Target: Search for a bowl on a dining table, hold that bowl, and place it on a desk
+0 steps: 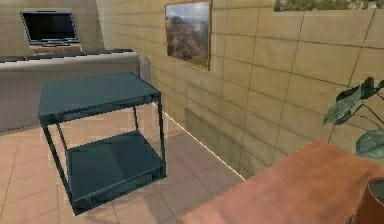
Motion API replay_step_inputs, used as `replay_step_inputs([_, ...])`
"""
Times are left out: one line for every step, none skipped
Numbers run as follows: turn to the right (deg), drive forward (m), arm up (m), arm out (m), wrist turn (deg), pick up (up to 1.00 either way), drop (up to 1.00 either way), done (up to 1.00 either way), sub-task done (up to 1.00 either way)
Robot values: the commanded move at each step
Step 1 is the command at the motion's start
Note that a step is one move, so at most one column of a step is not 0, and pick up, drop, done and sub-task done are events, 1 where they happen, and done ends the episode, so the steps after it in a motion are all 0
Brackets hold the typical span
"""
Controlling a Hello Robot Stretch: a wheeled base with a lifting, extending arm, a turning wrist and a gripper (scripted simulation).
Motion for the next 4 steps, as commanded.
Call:
replay_step_inputs([0.0,0.0,0.0,0.0,45.0,0.0,0.0,0.0,0.0])
replay_step_inputs([0.0,0.0,0.0,0.0,30.0,0.0,0.0,0.0,0.0])
replay_step_inputs([0.0,0.0,-0.24,0.0,0.0,0.0,0.0,0.0,0.0])
replay_step_inputs([0.0,0.0,0.0,0.0,0.0,1.0,0.0,0.0,0.0])
